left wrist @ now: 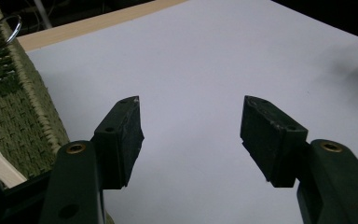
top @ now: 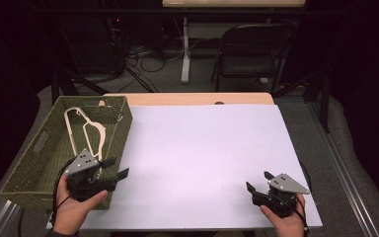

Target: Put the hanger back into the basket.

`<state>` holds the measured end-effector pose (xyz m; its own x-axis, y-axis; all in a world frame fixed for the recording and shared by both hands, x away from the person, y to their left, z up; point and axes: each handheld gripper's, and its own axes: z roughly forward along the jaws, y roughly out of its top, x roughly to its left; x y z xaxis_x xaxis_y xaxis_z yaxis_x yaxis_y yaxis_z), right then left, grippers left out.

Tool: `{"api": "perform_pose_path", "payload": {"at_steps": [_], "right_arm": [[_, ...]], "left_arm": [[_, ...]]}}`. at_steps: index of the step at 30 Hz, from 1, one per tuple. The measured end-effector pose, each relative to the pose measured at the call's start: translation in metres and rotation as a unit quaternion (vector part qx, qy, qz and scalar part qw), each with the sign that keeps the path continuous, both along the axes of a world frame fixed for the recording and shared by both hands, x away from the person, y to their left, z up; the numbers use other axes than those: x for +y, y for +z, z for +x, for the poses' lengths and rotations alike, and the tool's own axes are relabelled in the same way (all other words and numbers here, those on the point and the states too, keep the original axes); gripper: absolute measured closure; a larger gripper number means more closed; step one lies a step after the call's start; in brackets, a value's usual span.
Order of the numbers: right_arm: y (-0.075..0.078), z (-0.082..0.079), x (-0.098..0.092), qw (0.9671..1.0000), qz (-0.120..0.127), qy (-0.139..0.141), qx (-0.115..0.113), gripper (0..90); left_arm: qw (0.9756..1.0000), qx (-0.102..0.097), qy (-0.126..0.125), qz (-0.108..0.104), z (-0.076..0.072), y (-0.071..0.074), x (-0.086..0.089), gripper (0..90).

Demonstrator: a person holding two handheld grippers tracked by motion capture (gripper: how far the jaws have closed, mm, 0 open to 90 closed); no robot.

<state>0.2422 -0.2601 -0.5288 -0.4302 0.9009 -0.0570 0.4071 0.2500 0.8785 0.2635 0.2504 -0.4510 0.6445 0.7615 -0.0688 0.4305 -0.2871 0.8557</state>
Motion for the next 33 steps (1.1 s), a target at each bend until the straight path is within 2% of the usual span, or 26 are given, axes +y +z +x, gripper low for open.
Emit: {"api": "perform_pose_path", "payload": {"at_steps": [3, 8, 13, 19, 24, 33], "right_arm": [[0.000, 0.000, 0.000, 1.0000, 0.002, -0.001, -0.005, 28.4], [-0.001, 0.000, 0.000, 1.0000, 0.002, -0.004, -0.001, 28.4], [-0.001, 0.000, 0.000, 1.0000, 0.000, -0.002, 0.000, 28.4], [-0.001, 0.000, 0.000, 1.0000, 0.002, -0.003, -0.001, 28.4], [-0.001, 0.000, 0.001, 1.0000, -0.002, 0.000, 0.001, 28.4], [-0.002, 0.000, 0.000, 1.0000, 0.000, -0.002, 0.001, 28.4]], "left_arm": [[0.9996, -0.010, 0.009, -0.023, -0.006, -0.007, 0.006, 38.5], [0.9984, -0.025, 0.020, -0.046, -0.011, -0.014, 0.015, 38.5], [0.9982, -0.023, 0.027, -0.048, -0.013, -0.018, 0.019, 38.0], [0.9970, -0.047, 0.034, -0.052, -0.019, -0.020, 0.022, 38.0], [0.9965, -0.047, 0.039, -0.057, -0.021, -0.024, 0.023, 38.0], [0.9969, -0.042, 0.033, -0.058, -0.022, -0.027, 0.025, 36.5]]}}
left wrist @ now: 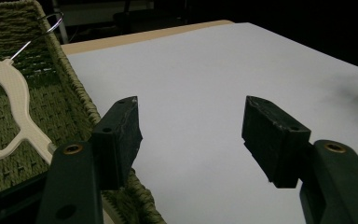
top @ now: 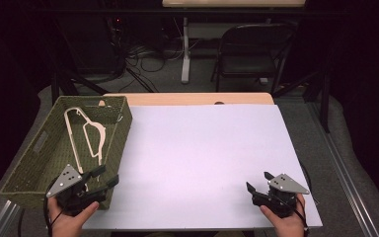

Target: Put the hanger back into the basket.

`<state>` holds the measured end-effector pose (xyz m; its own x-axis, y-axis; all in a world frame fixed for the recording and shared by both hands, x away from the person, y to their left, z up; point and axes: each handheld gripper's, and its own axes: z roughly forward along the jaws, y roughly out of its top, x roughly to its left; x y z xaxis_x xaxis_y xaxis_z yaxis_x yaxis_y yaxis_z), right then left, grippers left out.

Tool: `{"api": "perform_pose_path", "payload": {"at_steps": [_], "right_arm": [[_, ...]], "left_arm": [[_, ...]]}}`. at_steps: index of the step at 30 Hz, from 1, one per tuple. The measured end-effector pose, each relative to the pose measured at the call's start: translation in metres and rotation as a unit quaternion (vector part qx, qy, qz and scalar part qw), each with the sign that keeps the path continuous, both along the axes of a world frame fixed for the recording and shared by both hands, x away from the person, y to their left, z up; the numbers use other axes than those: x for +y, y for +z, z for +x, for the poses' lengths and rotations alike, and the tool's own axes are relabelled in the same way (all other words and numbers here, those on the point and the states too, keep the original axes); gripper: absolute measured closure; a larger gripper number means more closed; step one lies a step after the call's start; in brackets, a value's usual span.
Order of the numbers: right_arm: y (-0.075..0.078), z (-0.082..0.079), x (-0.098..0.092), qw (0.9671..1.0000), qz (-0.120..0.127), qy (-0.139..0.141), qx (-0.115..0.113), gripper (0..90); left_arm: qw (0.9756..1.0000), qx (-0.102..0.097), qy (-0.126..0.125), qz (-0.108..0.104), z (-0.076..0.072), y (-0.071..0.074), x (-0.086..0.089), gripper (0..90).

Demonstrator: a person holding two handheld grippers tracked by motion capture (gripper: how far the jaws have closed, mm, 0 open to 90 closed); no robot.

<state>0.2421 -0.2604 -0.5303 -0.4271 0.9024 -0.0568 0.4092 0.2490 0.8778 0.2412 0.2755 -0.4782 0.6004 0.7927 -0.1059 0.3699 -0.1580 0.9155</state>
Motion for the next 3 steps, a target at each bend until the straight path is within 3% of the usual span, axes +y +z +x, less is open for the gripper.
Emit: {"api": "perform_pose_path", "payload": {"at_steps": [3], "right_arm": [[0.0002, -0.0006, -0.0008, 1.0000, -0.001, -0.001, 0.001, 28.5]], "left_arm": [[1.0000, 0.001, -0.001, -0.003, 0.0001, 0.0003, -0.0001, 35.1]]}}
